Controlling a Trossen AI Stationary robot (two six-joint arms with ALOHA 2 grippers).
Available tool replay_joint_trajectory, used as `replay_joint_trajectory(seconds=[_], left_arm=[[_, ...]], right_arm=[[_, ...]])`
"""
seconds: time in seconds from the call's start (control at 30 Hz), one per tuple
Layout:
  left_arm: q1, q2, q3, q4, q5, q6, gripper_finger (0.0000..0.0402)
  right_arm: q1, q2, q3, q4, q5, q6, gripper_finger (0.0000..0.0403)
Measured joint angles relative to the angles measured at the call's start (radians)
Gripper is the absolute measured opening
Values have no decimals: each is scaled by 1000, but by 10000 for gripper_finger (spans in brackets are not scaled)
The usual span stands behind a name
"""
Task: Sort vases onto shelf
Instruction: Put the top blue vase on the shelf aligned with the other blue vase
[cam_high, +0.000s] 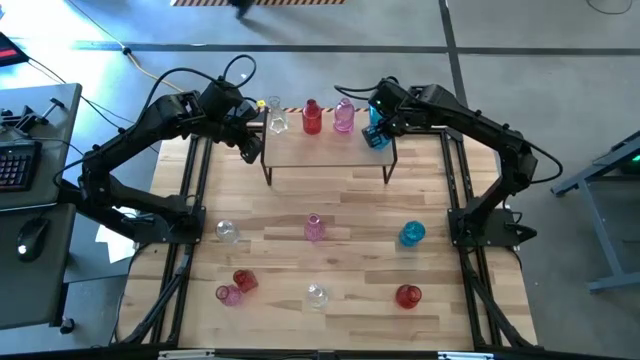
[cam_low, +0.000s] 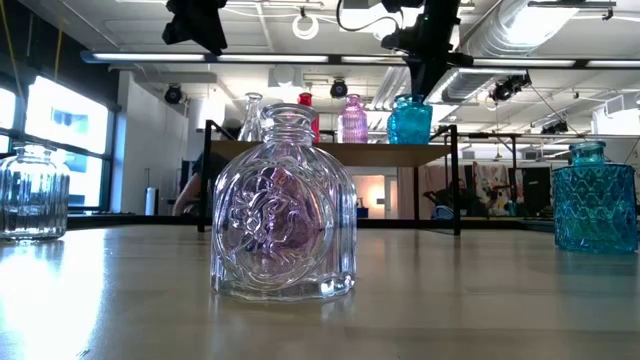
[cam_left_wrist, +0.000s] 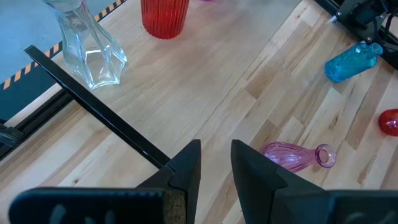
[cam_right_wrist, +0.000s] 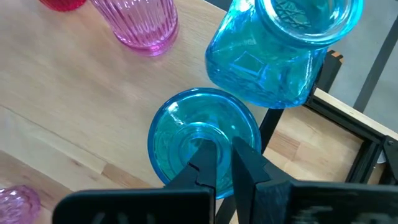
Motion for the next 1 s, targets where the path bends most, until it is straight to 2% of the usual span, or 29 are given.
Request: replay_joint_trajectory(seconds=[1.0], left_arm=[[0,0,0,0,0,0,81]], right_arm=[[0,2,0,6,43,-7,67]])
